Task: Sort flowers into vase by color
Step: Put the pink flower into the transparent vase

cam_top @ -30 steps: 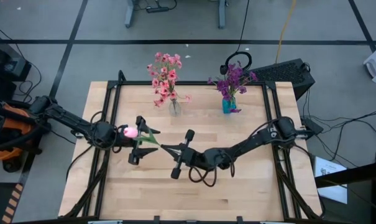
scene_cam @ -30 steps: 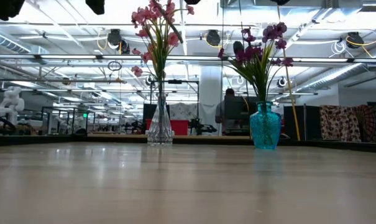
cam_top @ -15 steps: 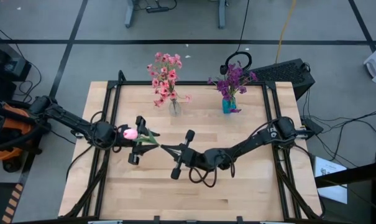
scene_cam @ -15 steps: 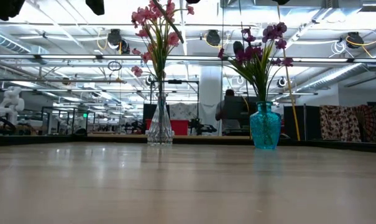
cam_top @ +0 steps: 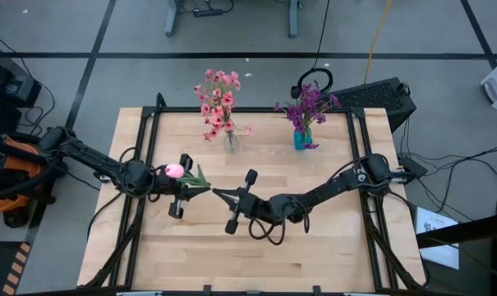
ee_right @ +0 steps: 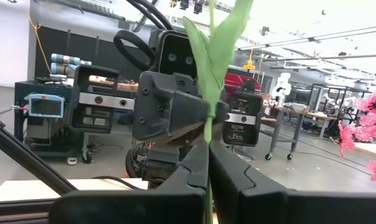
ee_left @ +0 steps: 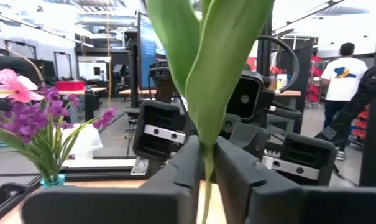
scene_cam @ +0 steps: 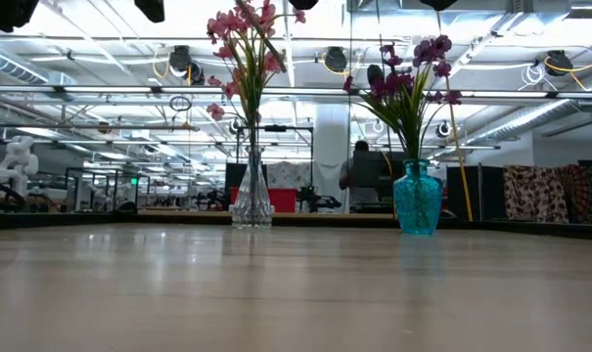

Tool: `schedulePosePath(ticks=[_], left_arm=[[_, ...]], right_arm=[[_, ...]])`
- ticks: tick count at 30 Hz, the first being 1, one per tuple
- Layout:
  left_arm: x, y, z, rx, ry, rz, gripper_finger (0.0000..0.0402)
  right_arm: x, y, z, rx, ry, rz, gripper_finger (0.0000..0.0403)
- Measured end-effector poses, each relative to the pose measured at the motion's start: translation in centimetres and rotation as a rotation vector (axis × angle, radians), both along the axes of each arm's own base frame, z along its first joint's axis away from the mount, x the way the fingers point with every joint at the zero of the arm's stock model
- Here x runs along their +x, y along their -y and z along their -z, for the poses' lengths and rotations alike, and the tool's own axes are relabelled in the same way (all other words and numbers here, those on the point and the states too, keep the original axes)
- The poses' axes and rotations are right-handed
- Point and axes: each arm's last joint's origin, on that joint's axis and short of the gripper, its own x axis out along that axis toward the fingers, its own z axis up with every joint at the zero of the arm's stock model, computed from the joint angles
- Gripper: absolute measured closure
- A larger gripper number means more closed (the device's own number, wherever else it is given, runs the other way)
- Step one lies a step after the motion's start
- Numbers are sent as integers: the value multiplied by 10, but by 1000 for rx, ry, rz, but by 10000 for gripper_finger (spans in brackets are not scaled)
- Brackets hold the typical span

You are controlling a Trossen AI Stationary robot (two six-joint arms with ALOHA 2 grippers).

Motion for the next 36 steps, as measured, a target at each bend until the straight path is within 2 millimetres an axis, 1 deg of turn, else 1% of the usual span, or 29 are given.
schedulePosePath(ticks=[3,5,12,14,16,19,23,27,31,36], left_arm=[[0,0,0,4,3,19,381],[0,1,0,5,4,24,393],[0,0,0,4,5,24,389],[0,0,0,5,5,23,389],[-1,0,-1,7,0,21,389],[-5,-2,-2,15,-7,14,389],[-15,-8,-8,10,-12,-20,389],[-30,-18,-12,10,-28,-62,389],[-45,-28,-14,8,-59,-152,389],[-63,-41,-15,0,-79,-257,389]], right_arm=[[1,2,0,6,2,2,403],[1,4,0,18,7,-2,403],[2,6,0,21,9,-2,402],[2,6,0,26,9,8,395],[1,6,0,28,0,51,376],[-2,2,1,12,-27,135,330],[-9,-3,0,-2,-84,318,259],[-18,-14,0,-48,-166,476,204],[-25,-27,0,-74,-221,535,172],[-32,-42,3,-73,-243,528,161]])
